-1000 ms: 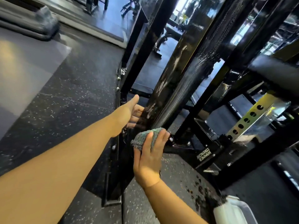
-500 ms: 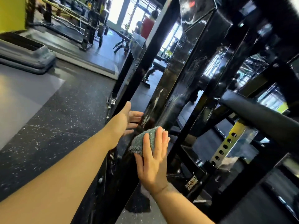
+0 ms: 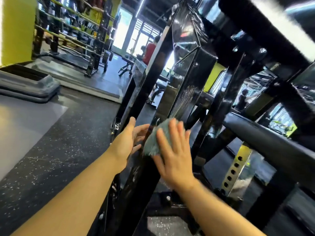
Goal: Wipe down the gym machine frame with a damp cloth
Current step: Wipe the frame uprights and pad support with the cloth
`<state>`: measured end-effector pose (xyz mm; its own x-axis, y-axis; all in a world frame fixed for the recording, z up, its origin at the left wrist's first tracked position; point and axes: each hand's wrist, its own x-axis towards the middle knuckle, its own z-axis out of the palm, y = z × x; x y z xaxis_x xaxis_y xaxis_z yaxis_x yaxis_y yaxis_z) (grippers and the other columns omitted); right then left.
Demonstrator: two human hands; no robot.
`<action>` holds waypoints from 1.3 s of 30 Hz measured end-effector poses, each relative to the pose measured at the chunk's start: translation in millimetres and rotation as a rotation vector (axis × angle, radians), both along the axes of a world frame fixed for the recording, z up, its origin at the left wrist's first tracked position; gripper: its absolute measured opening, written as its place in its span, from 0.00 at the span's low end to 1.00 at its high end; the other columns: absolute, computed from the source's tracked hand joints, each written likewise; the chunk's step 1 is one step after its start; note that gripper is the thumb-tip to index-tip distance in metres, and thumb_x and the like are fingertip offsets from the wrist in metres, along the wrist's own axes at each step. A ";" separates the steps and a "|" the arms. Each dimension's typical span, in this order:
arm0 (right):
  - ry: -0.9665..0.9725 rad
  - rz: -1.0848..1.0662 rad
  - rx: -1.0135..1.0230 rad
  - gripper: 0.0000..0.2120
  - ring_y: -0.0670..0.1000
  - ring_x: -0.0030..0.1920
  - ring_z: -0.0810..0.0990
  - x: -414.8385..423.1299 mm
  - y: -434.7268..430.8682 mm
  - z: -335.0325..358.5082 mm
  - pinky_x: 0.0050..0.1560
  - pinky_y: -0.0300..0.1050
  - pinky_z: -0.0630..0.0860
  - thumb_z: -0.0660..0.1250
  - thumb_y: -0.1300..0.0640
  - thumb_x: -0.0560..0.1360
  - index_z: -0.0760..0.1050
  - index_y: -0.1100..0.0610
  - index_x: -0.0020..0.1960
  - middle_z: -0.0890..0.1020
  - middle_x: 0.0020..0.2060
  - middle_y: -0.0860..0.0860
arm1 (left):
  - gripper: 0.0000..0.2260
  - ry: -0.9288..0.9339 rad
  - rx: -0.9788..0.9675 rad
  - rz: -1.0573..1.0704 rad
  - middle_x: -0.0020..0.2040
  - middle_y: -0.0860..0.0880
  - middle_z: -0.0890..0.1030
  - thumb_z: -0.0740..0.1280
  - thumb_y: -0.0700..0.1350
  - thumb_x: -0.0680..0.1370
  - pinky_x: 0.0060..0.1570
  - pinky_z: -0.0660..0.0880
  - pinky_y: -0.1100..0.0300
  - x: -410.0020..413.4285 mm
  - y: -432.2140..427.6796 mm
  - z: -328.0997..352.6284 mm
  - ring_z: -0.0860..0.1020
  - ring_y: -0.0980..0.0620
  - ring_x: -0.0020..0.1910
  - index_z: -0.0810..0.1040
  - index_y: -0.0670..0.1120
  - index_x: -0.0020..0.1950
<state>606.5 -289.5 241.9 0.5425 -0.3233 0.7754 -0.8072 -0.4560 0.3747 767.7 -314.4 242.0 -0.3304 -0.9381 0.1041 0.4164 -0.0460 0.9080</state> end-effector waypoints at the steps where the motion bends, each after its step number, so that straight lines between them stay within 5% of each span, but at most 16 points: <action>1: -0.065 -0.004 -0.003 0.28 0.54 0.77 0.40 3.0 -6.1 25.6 0.76 0.54 0.39 0.50 0.44 0.82 0.42 0.46 0.78 0.41 0.78 0.50 | 0.25 -0.016 -0.005 -0.004 0.54 0.59 0.79 0.41 0.60 0.81 0.69 0.61 0.55 -2.5 -1.3 -5.3 0.74 0.61 0.57 0.75 0.55 0.60; 6: -0.410 -0.024 -0.031 0.28 0.53 0.77 0.40 33.2 -25.5 103.1 0.76 0.51 0.39 0.53 0.47 0.82 0.47 0.52 0.77 0.44 0.77 0.50 | 0.22 -0.039 -0.010 0.001 0.42 0.56 0.75 0.40 0.59 0.80 0.43 0.68 0.69 -12.1 -15.0 -8.9 0.72 0.62 0.40 0.73 0.57 0.49; 8: -0.384 -0.052 0.017 0.28 0.54 0.77 0.38 35.4 -15.8 67.9 0.76 0.53 0.40 0.49 0.45 0.82 0.42 0.49 0.78 0.38 0.77 0.47 | 0.23 -0.013 0.009 -0.059 0.47 0.57 0.79 0.41 0.59 0.81 0.45 0.70 0.70 -10.8 -15.6 -5.3 0.76 0.62 0.43 0.73 0.54 0.53; 12: -0.227 -0.045 0.059 0.28 0.55 0.77 0.38 19.1 -1.0 32.1 0.76 0.58 0.44 0.49 0.45 0.83 0.40 0.47 0.79 0.38 0.77 0.48 | 0.21 0.045 -0.044 -0.080 0.34 0.64 0.80 0.42 0.55 0.82 0.29 0.71 0.77 -6.6 -5.5 3.1 0.77 0.71 0.30 0.73 0.52 0.48; 14: -0.322 -0.062 0.023 0.28 0.56 0.77 0.40 27.7 -11.1 71.0 0.77 0.53 0.43 0.50 0.46 0.83 0.47 0.55 0.79 0.43 0.77 0.53 | 0.20 0.027 -0.057 -0.111 0.38 0.63 0.77 0.42 0.55 0.82 0.30 0.70 0.78 -5.1 -7.1 0.6 0.75 0.73 0.31 0.72 0.55 0.48; 16: -0.477 -0.047 -0.019 0.28 0.58 0.76 0.44 39.9 -18.4 106.6 0.76 0.48 0.44 0.54 0.50 0.82 0.52 0.62 0.77 0.48 0.76 0.59 | 0.20 0.032 -0.047 -0.130 0.47 0.61 0.77 0.41 0.58 0.81 0.46 0.70 0.75 -5.0 -13.3 -7.0 0.76 0.71 0.45 0.73 0.57 0.52; 18: -0.548 -0.050 -0.016 0.28 0.57 0.77 0.44 46.2 -19.1 102.0 0.76 0.43 0.45 0.55 0.52 0.81 0.49 0.60 0.76 0.47 0.76 0.61 | 0.24 0.034 -0.038 -0.162 0.61 0.59 0.75 0.42 0.63 0.79 0.65 0.63 0.62 -4.0 -16.5 -17.2 0.71 0.61 0.63 0.74 0.57 0.60; 20: -0.554 -0.085 0.044 0.28 0.56 0.78 0.42 48.6 -7.8 57.1 0.76 0.44 0.46 0.52 0.48 0.83 0.45 0.54 0.77 0.45 0.76 0.60 | 0.27 0.060 -0.032 -0.195 0.64 0.59 0.73 0.43 0.64 0.78 0.69 0.59 0.56 0.8 -13.3 -20.8 0.68 0.58 0.67 0.71 0.56 0.67; 25: -0.680 -0.222 0.302 0.30 0.49 0.77 0.35 70.3 41.2 -79.1 0.73 0.34 0.40 0.49 0.45 0.83 0.35 0.44 0.77 0.35 0.77 0.50 | 0.25 0.086 -0.021 -0.218 0.60 0.55 0.77 0.40 0.61 0.80 0.67 0.64 0.51 6.8 -22.5 -13.8 0.75 0.54 0.62 0.75 0.56 0.58; 30: -1.079 -0.174 0.213 0.29 0.37 0.75 0.36 94.2 16.4 -26.5 0.74 0.36 0.40 0.49 0.40 0.77 0.38 0.41 0.72 0.38 0.75 0.39 | 0.27 0.095 -0.029 -0.233 0.58 0.56 0.79 0.40 0.59 0.81 0.54 0.69 0.62 3.7 -30.3 -30.3 0.76 0.60 0.57 0.74 0.53 0.64; 35: -0.749 -0.188 -0.047 0.27 0.54 0.78 0.45 85.7 9.6 -65.6 0.76 0.55 0.49 0.47 0.45 0.83 0.45 0.51 0.79 0.47 0.78 0.52 | 0.28 -0.009 0.106 -0.174 0.60 0.51 0.78 0.41 0.63 0.80 0.64 0.67 0.49 5.1 -44.1 -62.9 0.74 0.51 0.61 0.75 0.52 0.63; 37: -0.760 -0.210 0.018 0.26 0.54 0.78 0.46 78.2 17.6 -113.0 0.75 0.52 0.51 0.47 0.49 0.84 0.42 0.50 0.79 0.45 0.78 0.49 | 0.29 -0.113 0.177 -0.180 0.54 0.49 0.80 0.41 0.62 0.80 0.57 0.72 0.53 3.5 -36.9 -79.6 0.77 0.51 0.53 0.76 0.49 0.57; 39: -1.046 -0.184 0.185 0.26 0.42 0.77 0.49 76.2 35.0 -152.9 0.75 0.41 0.52 0.47 0.52 0.82 0.42 0.52 0.77 0.46 0.76 0.45 | 0.27 -0.241 0.278 -0.177 0.38 0.50 0.80 0.42 0.60 0.81 0.41 0.71 0.61 1.8 -21.8 -95.1 0.77 0.55 0.36 0.76 0.48 0.47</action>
